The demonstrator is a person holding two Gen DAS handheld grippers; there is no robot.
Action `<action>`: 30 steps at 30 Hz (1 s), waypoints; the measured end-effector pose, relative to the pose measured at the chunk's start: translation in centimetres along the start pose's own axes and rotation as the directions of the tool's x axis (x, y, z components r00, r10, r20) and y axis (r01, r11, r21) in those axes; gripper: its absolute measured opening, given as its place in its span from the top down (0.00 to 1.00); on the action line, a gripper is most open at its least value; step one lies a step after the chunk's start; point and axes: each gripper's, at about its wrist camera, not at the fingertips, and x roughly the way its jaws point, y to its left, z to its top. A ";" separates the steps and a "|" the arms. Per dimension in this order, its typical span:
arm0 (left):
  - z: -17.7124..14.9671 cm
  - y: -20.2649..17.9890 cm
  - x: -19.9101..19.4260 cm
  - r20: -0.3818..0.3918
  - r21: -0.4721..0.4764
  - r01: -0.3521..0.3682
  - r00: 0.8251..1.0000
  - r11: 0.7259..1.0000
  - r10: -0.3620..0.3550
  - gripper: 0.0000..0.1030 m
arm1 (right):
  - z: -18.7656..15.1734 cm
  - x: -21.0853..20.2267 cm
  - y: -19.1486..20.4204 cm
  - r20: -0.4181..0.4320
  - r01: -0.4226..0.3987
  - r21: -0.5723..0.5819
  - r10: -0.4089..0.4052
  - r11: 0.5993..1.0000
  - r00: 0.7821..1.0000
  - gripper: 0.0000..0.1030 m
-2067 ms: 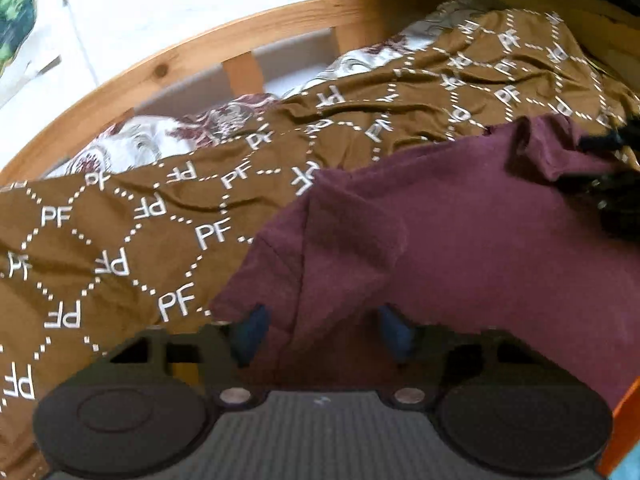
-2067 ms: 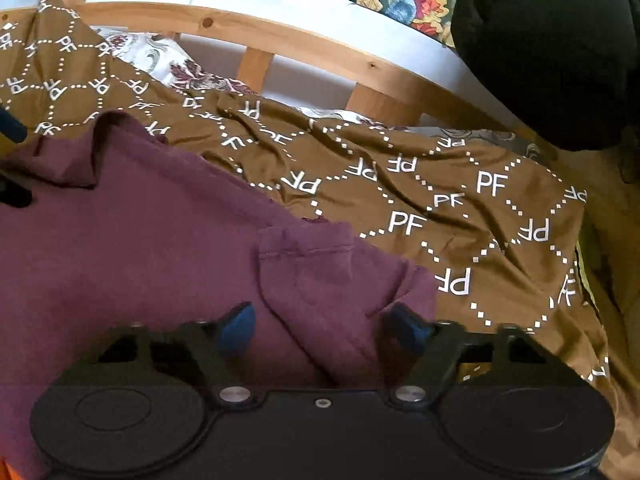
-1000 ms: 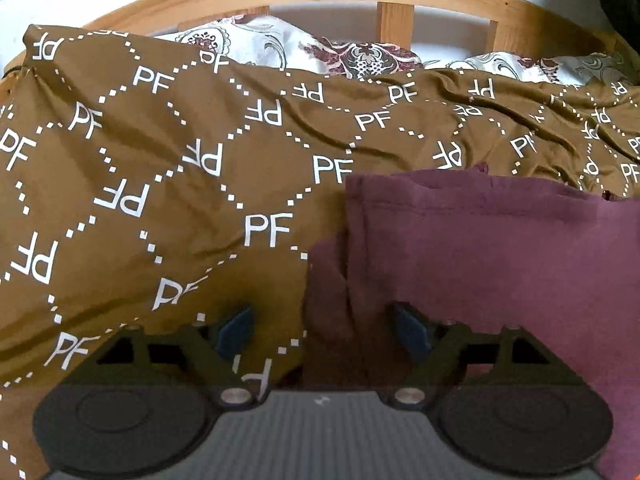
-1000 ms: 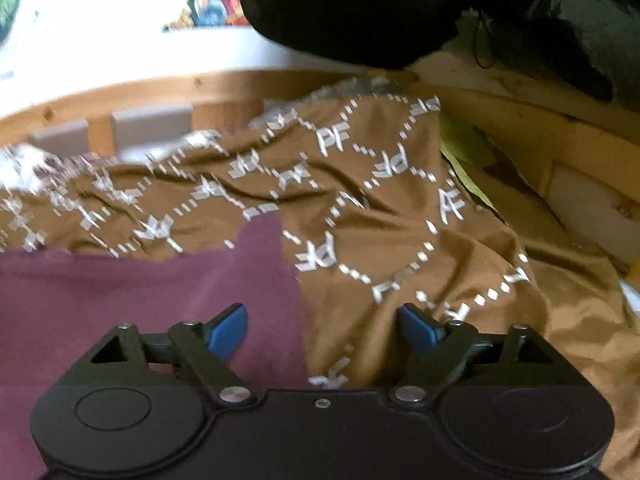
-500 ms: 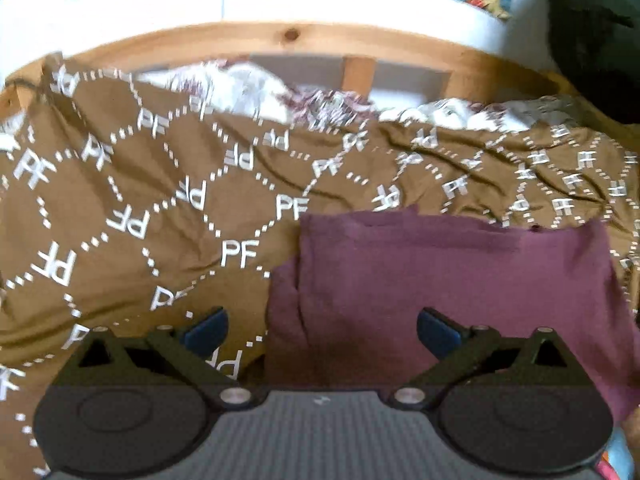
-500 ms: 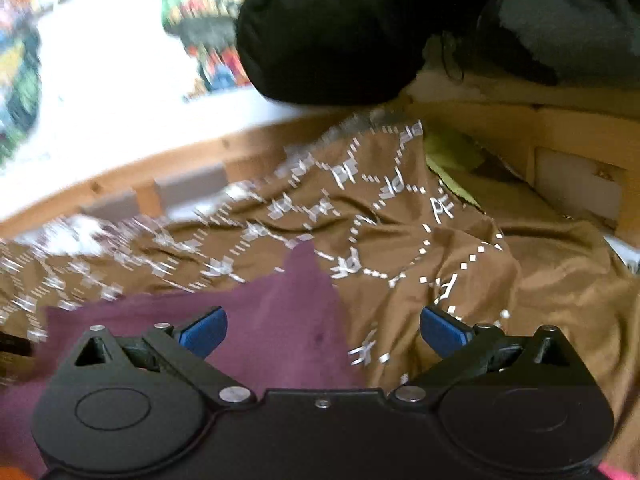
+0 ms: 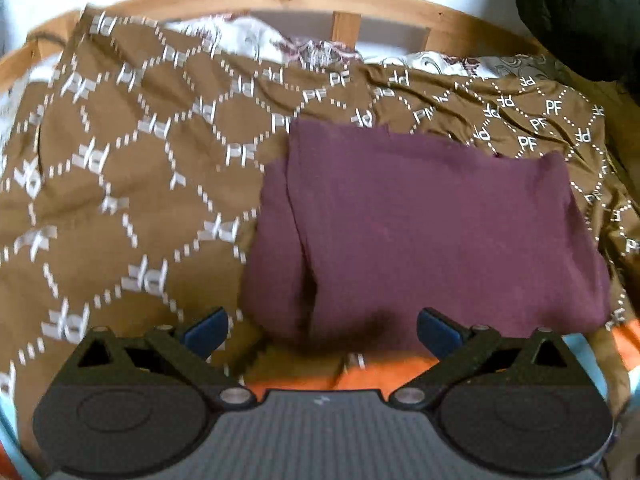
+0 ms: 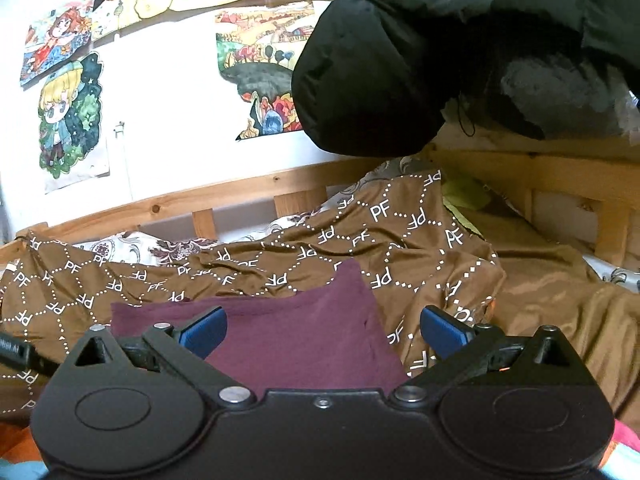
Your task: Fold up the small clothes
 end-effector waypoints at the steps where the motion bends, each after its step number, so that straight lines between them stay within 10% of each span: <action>1: -0.4 0.3 -0.2 -0.005 -0.016 0.008 1.000 1.000 -0.008 0.01 | 0.0 -0.3 0.1 0.000 0.002 0.000 -0.002 1.000 1.000 0.00; 18: -2.8 1.0 -0.6 -0.050 -0.085 0.118 0.991 0.989 -0.123 0.01 | -0.8 -0.6 1.8 -0.034 -0.007 -0.074 0.004 0.997 0.999 0.00; 30: -2.6 1.9 0.8 0.006 -0.181 -0.017 1.000 0.983 0.018 0.01 | -1.6 0.9 3.3 -0.110 -0.033 -0.158 0.016 0.987 0.994 0.00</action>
